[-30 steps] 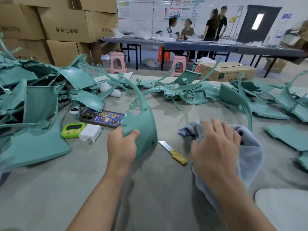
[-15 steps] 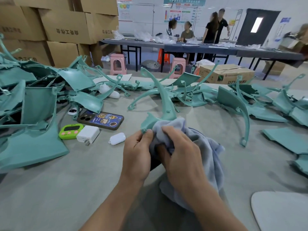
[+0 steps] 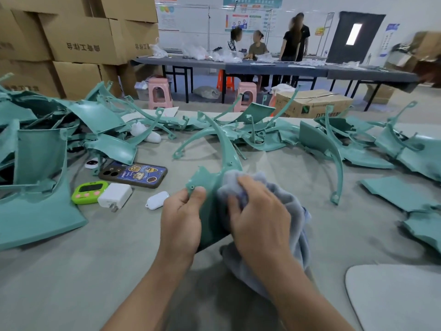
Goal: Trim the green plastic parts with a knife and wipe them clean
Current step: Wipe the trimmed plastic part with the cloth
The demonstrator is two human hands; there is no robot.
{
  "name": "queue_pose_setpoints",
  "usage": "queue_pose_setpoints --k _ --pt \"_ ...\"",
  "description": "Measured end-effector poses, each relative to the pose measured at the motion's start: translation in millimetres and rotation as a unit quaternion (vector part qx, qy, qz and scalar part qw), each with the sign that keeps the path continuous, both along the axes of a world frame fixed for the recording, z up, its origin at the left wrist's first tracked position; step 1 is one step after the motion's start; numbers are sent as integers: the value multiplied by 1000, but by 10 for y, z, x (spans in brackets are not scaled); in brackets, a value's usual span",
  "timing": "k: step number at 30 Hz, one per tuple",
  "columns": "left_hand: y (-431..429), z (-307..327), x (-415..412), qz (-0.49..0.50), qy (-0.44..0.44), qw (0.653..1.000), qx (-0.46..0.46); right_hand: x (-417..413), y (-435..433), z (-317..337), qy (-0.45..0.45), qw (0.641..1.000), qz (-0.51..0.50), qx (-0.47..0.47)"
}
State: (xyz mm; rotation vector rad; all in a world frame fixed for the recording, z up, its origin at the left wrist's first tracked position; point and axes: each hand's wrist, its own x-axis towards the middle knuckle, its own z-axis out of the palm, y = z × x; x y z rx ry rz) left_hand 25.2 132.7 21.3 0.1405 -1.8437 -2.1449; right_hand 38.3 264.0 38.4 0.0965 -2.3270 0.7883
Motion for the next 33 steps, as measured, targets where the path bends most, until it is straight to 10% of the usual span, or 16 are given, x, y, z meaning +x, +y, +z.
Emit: queue_pose_setpoints --k 4,33 --pt "-20 23 4 19 1 998 -65 -132 251 -1 -86 993 -72 -46" --pt "-240 107 134 26 170 911 -375 -707 616 1198 76 983 -123 114"
